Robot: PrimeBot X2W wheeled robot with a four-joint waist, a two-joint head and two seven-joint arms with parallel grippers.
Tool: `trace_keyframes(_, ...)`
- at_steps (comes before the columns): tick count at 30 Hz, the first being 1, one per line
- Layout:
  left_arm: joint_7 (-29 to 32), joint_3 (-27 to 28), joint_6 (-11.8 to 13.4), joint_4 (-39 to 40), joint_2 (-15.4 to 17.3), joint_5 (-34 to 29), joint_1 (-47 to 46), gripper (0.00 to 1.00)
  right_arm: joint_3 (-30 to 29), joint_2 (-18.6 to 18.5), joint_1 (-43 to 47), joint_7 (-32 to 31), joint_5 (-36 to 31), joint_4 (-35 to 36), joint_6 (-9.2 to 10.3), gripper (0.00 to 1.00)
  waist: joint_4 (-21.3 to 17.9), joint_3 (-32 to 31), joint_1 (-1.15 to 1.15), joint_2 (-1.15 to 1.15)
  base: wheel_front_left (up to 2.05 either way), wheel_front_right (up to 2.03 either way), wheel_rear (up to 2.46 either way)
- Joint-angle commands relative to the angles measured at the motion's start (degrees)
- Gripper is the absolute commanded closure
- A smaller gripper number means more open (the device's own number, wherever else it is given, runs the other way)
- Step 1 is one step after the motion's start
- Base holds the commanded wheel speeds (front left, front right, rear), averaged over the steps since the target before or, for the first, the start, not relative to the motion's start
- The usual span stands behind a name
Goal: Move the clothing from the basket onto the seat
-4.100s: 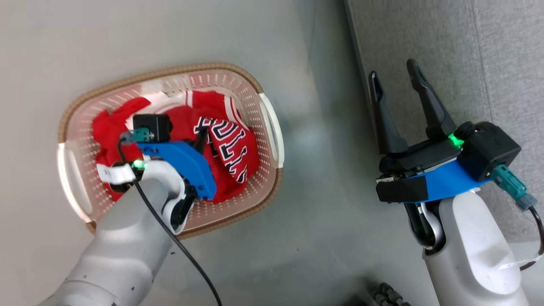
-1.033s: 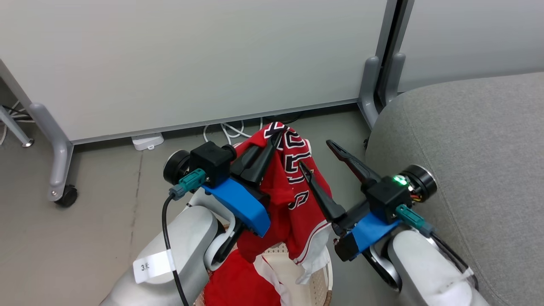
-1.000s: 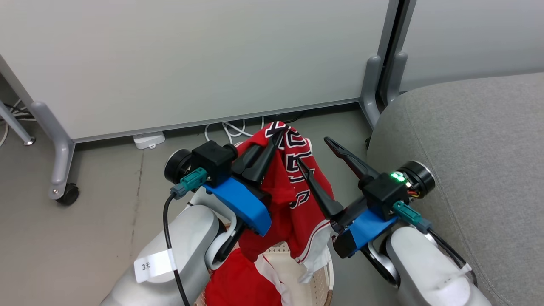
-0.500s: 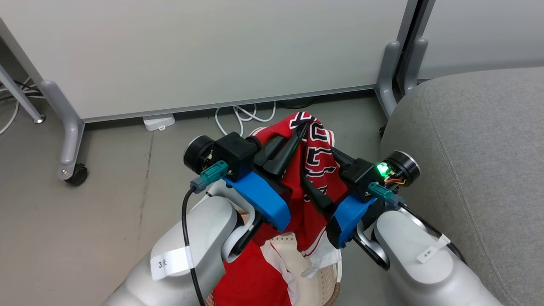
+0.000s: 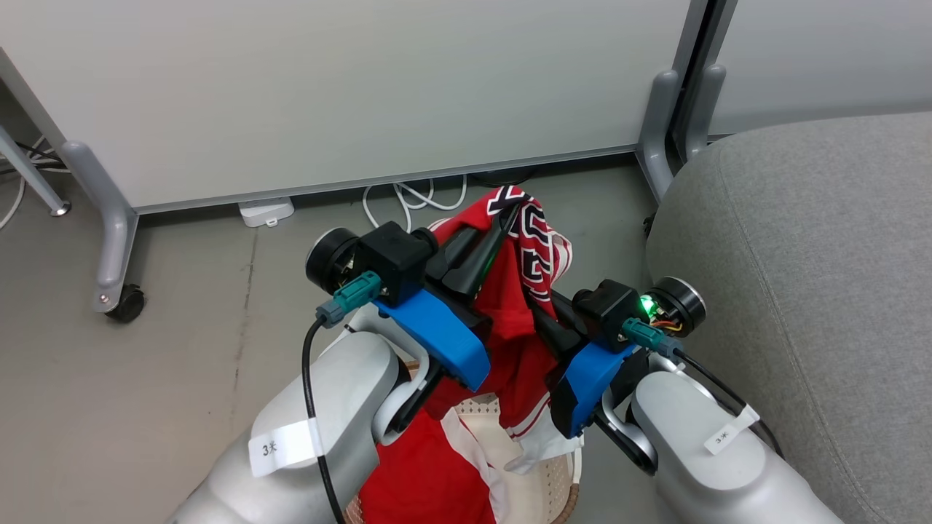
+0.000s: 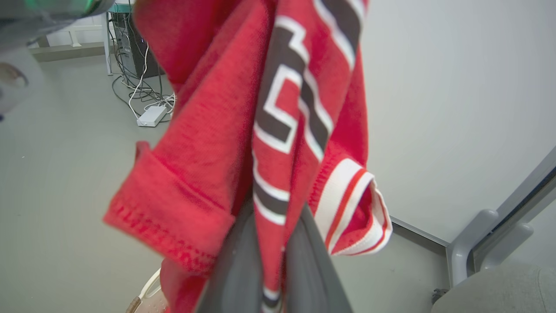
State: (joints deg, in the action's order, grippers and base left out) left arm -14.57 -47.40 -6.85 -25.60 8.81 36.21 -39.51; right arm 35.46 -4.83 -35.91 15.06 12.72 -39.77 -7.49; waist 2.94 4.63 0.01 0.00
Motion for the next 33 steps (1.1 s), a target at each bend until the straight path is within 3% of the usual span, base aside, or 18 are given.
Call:
trace_keyframes(1,-0.29,0.22,-0.16,-0.11,0.18,-0.09,-0.14,1.0,0.05,0.0,0.3,0.19,0.13,0.26,-0.01,1.0,-0.04,-0.05,-0.01,0.0,0.0,0.0,0.0)
trace_keyframes(10,-0.4,0.2,-0.03,-0.81,0.15,-0.19,-0.31,1.0,-0.55,-0.12,0.14,0.19,0.76,0.99,-0.01,1.0,-0.18,0.26,-0.01,0.0,0.0,0.0,0.0)
trace_keyframes(11,-0.41,0.23,0.19,-0.94,0.15,-0.23,-0.3,0.71,-0.72,-0.1,0.19,0.19,0.87,1.15,-0.01,1.0,-0.19,0.27,-0.01,0.0,0.0,0.0,0.0)
trace_keyframes(12,-0.42,0.1,0.46,-1.19,0.25,-0.52,-0.31,0.0,-1.05,-0.07,0.3,0.19,1.03,1.29,-0.01,1.0,-0.2,0.27,-0.01,0.0,0.0,0.0,0.0)
trace_keyframes(24,-0.51,-0.95,0.33,-2.26,0.37,-0.54,1.19,0.0,-5.31,0.49,1.63,0.19,0.47,2.53,-0.01,1.0,-0.36,0.27,-0.01,0.0,0.0,0.0,0.0)
trace_keyframes(33,-0.62,-2.04,0.61,-1.41,0.31,-1.45,3.08,0.0,-12.41,-0.02,2.76,0.2,-0.52,4.66,-0.01,1.0,-1.32,1.06,-0.01,0.0,0.0,0.0,0.0)
